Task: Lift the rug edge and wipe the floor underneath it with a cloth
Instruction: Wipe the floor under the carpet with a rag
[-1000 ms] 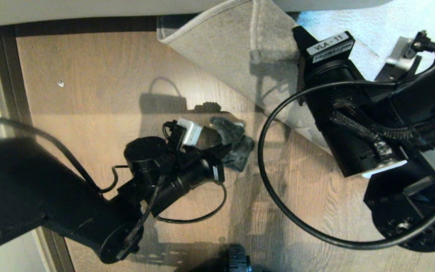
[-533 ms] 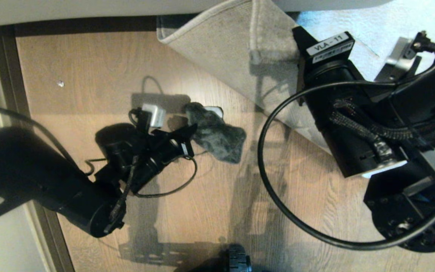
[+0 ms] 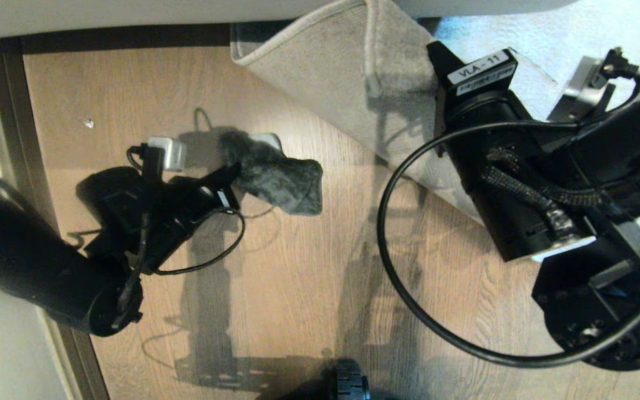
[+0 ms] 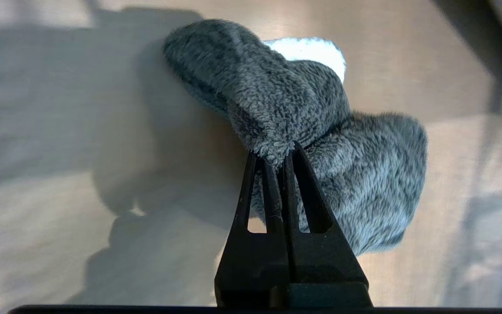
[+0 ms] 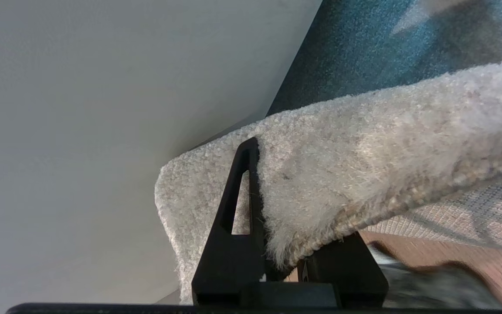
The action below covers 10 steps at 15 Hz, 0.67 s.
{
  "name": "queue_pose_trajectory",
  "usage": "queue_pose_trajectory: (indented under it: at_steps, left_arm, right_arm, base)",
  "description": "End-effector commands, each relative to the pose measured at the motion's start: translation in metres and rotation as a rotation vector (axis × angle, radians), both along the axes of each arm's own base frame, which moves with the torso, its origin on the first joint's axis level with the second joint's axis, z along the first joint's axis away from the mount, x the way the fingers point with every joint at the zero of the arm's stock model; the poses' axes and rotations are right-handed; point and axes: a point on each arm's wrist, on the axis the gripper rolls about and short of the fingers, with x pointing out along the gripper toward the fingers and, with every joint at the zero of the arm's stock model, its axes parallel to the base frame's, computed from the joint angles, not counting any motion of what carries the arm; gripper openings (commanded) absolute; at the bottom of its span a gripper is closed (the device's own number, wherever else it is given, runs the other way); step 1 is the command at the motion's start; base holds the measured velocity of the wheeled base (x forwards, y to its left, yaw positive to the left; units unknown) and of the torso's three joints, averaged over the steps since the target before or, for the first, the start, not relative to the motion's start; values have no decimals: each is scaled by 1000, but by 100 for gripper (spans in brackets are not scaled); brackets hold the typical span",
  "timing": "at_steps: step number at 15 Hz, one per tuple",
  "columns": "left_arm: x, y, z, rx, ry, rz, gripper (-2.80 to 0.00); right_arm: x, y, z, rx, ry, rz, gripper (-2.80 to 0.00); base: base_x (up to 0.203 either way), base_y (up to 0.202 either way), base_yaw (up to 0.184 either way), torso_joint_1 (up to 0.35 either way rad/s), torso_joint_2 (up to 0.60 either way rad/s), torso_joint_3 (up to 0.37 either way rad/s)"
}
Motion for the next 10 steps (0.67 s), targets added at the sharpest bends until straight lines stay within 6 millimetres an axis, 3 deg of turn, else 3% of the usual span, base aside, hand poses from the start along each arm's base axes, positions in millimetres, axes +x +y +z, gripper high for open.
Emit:
queue_pose_trajectory:
  at_steps: [1,6,8,10]
  left_arm:
    - [-13,15,5,-1,-3,31,-280]
    - [-63,37,-17,38,133,20,-280]
    - [-81,31,-27,55,186,-38,-280]
    - [-96,12,-33,75,217,-137,-280]
  right_arm:
    - [-1,-1,3,36,-29,3,-280]
    - [-3,-2,4,28,-35,-4,-280]
    - [-3,-2,5,28,-37,-5,-280]
    - [-4,-3,5,27,-37,-6,-280]
  base:
    - [0,0,0,0,0,0]
    - [0,0,0,0,0,0]
    - [0,0,0,0,0,0]
    - [0,0,0,0,0,0]
